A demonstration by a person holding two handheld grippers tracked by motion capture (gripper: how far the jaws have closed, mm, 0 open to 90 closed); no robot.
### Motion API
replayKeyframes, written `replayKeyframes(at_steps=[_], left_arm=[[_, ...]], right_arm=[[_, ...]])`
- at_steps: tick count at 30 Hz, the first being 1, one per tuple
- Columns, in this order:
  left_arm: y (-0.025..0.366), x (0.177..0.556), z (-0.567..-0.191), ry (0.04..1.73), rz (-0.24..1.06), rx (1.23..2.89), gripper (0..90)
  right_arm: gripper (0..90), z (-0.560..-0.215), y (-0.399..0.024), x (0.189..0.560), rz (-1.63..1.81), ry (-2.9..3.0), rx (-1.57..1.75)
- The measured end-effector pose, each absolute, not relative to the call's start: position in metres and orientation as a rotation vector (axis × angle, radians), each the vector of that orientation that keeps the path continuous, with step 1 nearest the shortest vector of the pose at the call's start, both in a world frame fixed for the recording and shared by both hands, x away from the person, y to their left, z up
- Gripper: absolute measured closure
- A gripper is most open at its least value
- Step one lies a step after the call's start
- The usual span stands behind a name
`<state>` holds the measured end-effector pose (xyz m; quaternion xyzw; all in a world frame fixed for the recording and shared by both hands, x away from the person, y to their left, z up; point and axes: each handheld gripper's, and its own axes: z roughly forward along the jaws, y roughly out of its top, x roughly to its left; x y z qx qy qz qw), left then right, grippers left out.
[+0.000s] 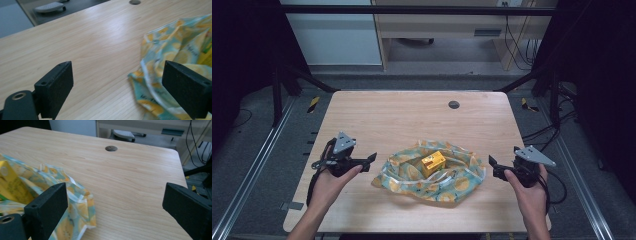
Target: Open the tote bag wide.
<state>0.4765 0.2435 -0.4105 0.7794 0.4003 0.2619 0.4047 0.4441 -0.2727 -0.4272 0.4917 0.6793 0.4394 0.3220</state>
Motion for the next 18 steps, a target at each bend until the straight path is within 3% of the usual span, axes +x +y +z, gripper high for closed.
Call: replayKeyframes(at_steps=[18], left_arm=[[0.314, 0.452, -0.470, 1.201, 0.654, 1.889, 6.8]], right_arm=[[9.3, -0.476, -0.285, 0.453, 0.974, 1.763, 1.507]])
